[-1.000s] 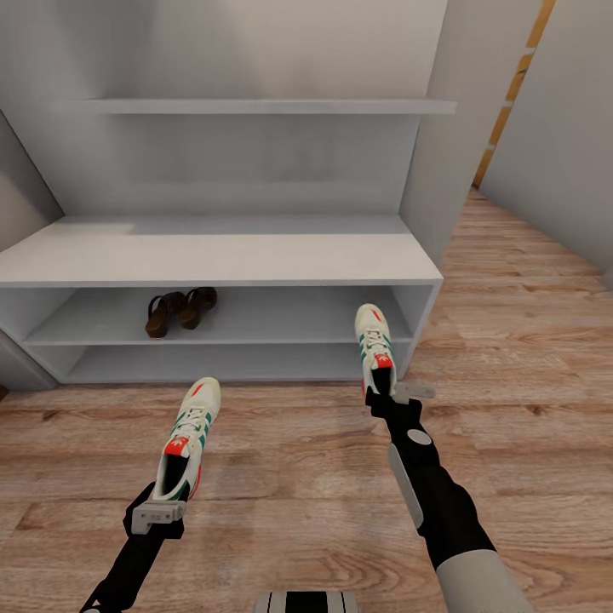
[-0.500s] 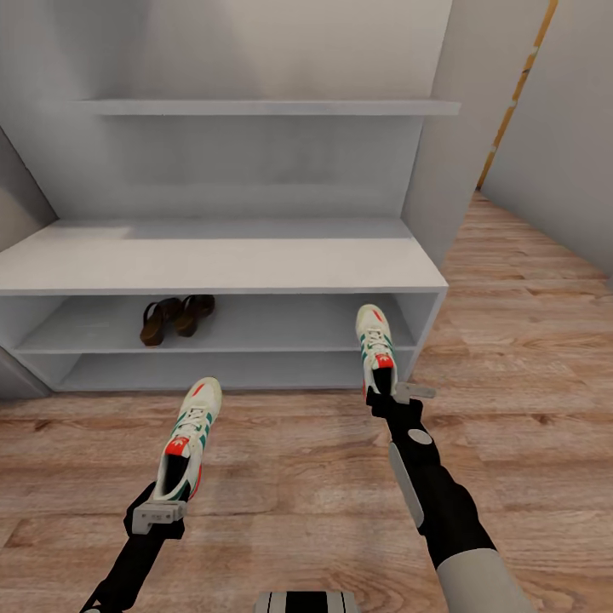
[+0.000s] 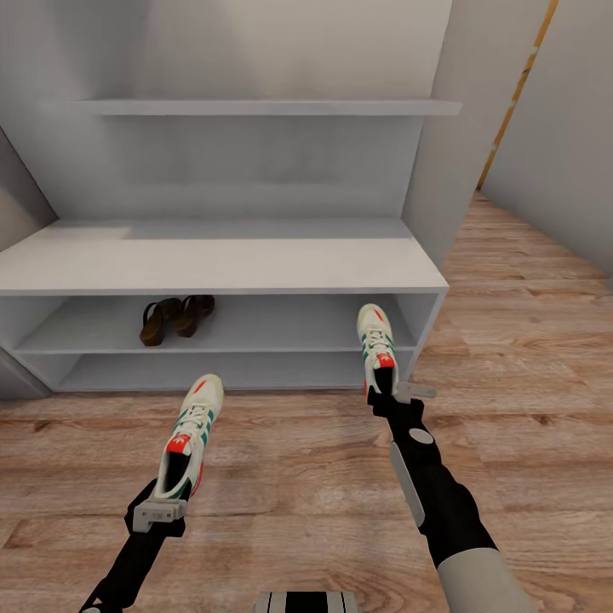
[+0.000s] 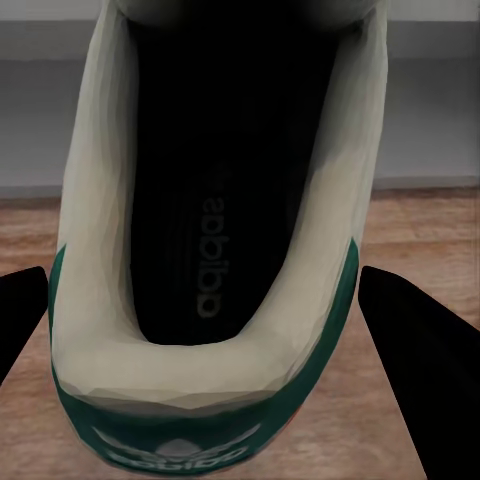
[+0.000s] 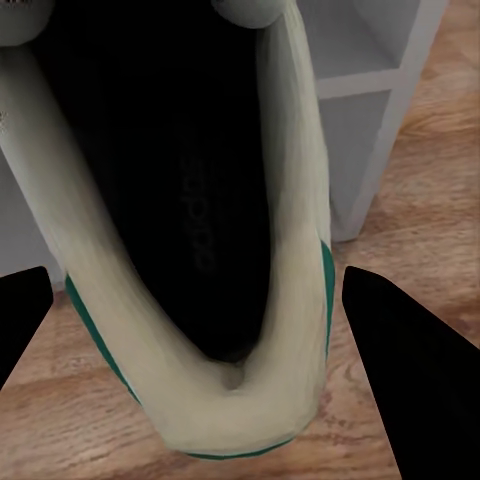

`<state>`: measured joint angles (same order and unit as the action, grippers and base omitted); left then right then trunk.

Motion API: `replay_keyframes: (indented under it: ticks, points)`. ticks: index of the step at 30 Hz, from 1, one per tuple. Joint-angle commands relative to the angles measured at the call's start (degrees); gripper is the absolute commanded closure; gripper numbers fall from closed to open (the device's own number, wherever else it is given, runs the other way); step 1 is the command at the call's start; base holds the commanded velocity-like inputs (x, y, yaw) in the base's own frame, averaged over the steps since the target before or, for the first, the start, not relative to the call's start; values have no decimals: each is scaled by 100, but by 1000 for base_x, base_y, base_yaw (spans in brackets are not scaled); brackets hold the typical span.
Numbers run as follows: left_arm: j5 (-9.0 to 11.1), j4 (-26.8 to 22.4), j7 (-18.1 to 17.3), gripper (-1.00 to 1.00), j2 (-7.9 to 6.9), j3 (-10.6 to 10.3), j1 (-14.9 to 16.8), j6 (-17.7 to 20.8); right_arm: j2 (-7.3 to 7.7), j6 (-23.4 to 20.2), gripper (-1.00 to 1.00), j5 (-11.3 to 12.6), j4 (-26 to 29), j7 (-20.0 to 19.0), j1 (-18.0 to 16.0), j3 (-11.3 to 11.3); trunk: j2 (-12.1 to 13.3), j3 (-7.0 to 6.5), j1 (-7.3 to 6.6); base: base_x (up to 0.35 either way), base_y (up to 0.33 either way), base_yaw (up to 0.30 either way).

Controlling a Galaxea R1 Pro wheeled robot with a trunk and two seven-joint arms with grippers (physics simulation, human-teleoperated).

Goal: Pick up the two gym shoes and the two sandals from the corridor floor and place them onto the hallstand (shoe rack) in the corridor, making sure they are on the rack and not on the floor. Arrange them so the two gym shoes are next to each other and the two sandals are next to each other.

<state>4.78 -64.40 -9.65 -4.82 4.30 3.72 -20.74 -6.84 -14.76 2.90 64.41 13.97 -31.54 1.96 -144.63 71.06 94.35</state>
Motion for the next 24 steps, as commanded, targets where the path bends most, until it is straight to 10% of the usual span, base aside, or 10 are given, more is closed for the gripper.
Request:
replay_keyframes:
  ticks: [1, 24]
  points:
    - [-1, 0, 2, 100, 0, 0, 0, 0, 0, 0, 100, 0, 0, 0, 0, 0, 0, 0, 0, 0, 0, 0]
    - [-12, -20, -19, 100, -10, 0, -3, -18, 8, -38, 100, 0, -660, -11, -539, -186, 0, 0, 0, 64, 0, 0]
